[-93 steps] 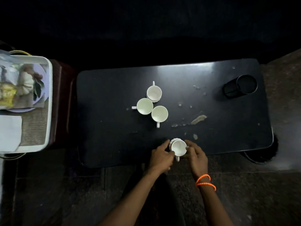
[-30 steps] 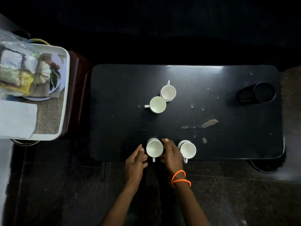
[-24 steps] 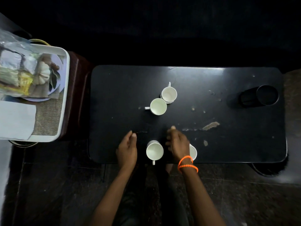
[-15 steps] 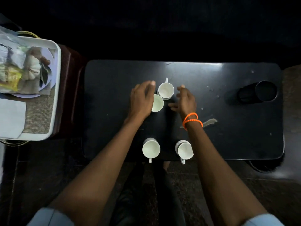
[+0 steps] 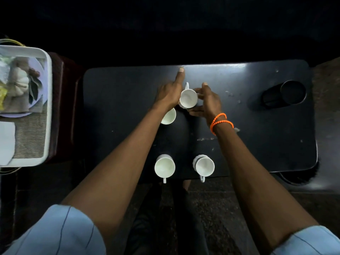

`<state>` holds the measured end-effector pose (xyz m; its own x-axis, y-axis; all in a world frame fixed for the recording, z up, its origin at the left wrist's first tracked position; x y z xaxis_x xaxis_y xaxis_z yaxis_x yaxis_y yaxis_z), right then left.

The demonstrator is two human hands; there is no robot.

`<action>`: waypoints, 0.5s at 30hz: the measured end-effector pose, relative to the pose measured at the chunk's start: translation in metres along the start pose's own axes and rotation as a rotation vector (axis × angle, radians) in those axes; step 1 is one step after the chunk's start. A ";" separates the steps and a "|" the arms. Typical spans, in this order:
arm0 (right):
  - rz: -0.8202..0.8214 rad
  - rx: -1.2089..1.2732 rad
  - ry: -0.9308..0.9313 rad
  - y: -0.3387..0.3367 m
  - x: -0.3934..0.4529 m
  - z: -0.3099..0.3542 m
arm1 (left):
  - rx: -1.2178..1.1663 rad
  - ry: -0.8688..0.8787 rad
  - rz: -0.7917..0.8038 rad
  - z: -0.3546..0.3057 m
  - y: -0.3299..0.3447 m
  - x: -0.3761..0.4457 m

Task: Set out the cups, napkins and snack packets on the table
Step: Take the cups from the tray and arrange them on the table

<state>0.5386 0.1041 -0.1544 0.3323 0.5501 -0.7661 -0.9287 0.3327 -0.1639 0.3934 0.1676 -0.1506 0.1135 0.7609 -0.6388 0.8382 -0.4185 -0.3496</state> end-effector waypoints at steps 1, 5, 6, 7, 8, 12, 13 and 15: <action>-0.002 -0.007 -0.003 -0.006 -0.003 -0.001 | 0.006 0.016 0.000 -0.001 0.006 -0.004; -0.003 -0.037 0.015 -0.026 -0.009 -0.015 | 0.047 0.076 0.019 0.002 0.029 -0.022; -0.011 -0.041 0.029 -0.030 -0.011 -0.020 | 0.071 0.080 0.029 0.005 0.034 -0.025; -0.022 -0.042 0.040 -0.033 -0.012 -0.025 | 0.097 0.081 0.040 0.007 0.038 -0.028; -0.034 -0.039 0.049 -0.036 -0.014 -0.030 | 0.123 0.084 0.048 0.009 0.041 -0.030; -0.069 0.004 0.073 -0.042 -0.017 -0.048 | 0.222 0.127 0.054 0.012 0.050 -0.036; -0.073 0.003 0.073 -0.043 -0.018 -0.052 | 0.225 0.128 0.056 0.013 0.051 -0.038; -0.084 0.001 0.068 -0.043 -0.019 -0.058 | 0.219 0.128 0.064 0.015 0.053 -0.040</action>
<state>0.5626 0.0347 -0.1691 0.3966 0.4669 -0.7904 -0.8980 0.3761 -0.2285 0.4253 0.1075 -0.1545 0.2405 0.7803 -0.5773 0.6931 -0.5544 -0.4608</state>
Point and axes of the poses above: each hand's wrist, its own x-axis towards the middle knuckle, its own y-axis out of the palm, z = x × y, the point moved 6 cm from there along x, towards the middle knuckle, and after that the axes turned 4 degrees about y, right-handed, at the moved point
